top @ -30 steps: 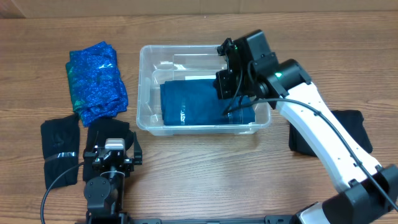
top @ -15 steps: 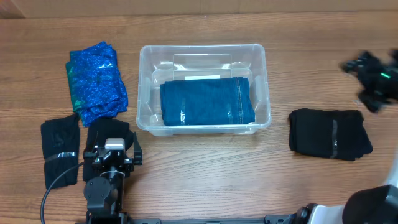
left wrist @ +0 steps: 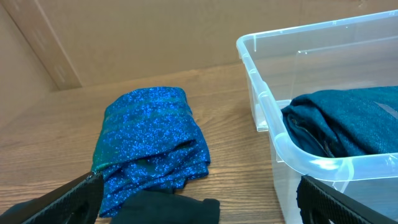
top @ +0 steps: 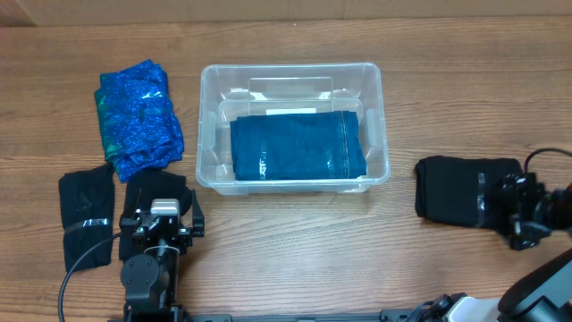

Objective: Pack container
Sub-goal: 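Release the jeans and withdraw the right gripper toward the black garment, then grasp the folded black garment with the right gripper and lift it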

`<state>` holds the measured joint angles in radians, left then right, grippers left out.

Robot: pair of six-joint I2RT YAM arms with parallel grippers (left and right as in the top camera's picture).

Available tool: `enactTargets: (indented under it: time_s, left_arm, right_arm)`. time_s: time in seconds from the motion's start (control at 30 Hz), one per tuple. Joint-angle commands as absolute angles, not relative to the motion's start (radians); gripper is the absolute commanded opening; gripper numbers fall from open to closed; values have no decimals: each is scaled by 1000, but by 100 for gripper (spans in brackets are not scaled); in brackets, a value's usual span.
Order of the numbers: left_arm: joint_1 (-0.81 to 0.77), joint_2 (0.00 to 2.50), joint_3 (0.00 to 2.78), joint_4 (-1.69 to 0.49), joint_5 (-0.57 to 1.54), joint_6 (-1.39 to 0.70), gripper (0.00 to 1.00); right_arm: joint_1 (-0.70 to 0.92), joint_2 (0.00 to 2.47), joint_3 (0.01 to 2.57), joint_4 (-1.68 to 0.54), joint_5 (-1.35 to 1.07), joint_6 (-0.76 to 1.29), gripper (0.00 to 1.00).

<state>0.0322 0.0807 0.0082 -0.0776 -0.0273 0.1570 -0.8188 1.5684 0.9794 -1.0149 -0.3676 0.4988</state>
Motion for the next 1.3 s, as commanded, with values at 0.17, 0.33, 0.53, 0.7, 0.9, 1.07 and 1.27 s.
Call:
enactTargets:
  time_s: [0.17, 0.33, 0.53, 0.7, 0.9, 1.07, 1.27]
  left_arm:
    - [26, 78, 5, -74, -33, 157, 100]
    - [26, 78, 5, -74, -33, 157, 100]
    - [26, 78, 5, -74, -33, 157, 100]
    - [26, 78, 5, -74, -33, 157, 100]
    - [26, 78, 5, -74, -33, 157, 100]
    - [26, 78, 5, -74, -33, 157, 100]
    - [26, 78, 5, -74, -33, 157, 100]
  right_arm:
    - [-817, 1560, 744, -700, -425, 497, 100]
    - [-785, 1560, 700, -507, -495, 467, 82]
    - [-699, 1560, 713, -439, -531, 464, 17]
    - [-628, 1507, 815, -487, -678, 464, 4]
    - [-495, 1347, 957, -567, -736, 480, 4]
    - [-436, 1223, 1040, -574, -794, 590, 4]
    - [-368, 1073, 1075, -451, -934, 819, 4]
